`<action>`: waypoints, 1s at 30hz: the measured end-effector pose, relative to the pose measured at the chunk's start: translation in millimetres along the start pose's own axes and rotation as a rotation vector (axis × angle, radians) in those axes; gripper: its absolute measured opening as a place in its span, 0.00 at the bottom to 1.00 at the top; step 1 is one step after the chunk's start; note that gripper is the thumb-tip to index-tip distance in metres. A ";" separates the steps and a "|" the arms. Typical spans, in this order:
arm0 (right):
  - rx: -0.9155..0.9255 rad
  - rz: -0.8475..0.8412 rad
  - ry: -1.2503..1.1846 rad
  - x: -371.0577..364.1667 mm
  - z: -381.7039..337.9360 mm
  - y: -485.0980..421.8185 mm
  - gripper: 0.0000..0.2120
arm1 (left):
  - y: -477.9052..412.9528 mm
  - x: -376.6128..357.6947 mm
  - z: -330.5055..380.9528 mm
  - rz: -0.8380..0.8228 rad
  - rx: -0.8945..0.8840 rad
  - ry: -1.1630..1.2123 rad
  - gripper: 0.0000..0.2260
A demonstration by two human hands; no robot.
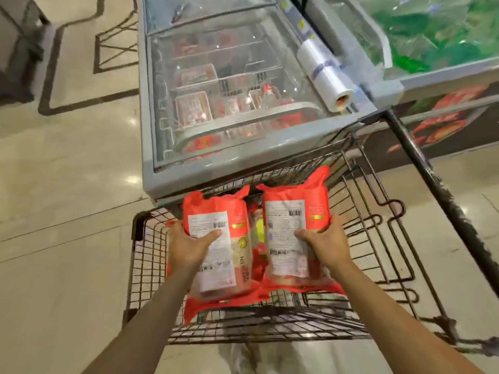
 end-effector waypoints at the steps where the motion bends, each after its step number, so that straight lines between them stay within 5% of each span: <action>1: -0.038 -0.012 0.030 -6.9 8.2 -17.1 0.29 | -13.7 -14.2 -5.8 0.003 0.028 -0.039 0.28; 10: -0.138 -0.098 0.244 -77.1 62.5 -112.9 0.28 | -92.4 -82.9 -70.6 -0.027 0.190 -0.055 0.52; 15: -0.139 -0.112 0.231 -96.5 71.7 -136.7 0.31 | -106.6 -92.8 -67.2 -0.002 0.185 -0.082 0.31; 20: -0.076 -0.143 0.374 -95.2 64.8 -136.4 0.29 | -144.7 -111.0 -95.7 -0.048 0.103 -0.085 0.44; 23: -0.030 -0.221 0.441 -93.2 53.4 -114.7 0.27 | -151.1 -117.5 -103.9 -0.154 -0.002 -0.155 0.35; 25: 0.047 -0.239 0.465 -82.4 16.5 -78.4 0.29 | -126.3 -98.7 -71.9 -0.214 -0.083 -0.235 0.30; 30: 0.339 -0.206 0.640 -59.9 -96.6 14.5 0.31 | -22.5 -44.0 53.7 -0.291 -0.274 -0.520 0.36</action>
Point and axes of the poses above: each hand's wrist, its own y-axis away from the middle knuckle, its own x-axis out of the back of the hand, z = x × y, the point moved 8 cm from there along -y, towards the middle knuckle, and after that the axes turned 6 degrees about y, right-handed, at the moved point
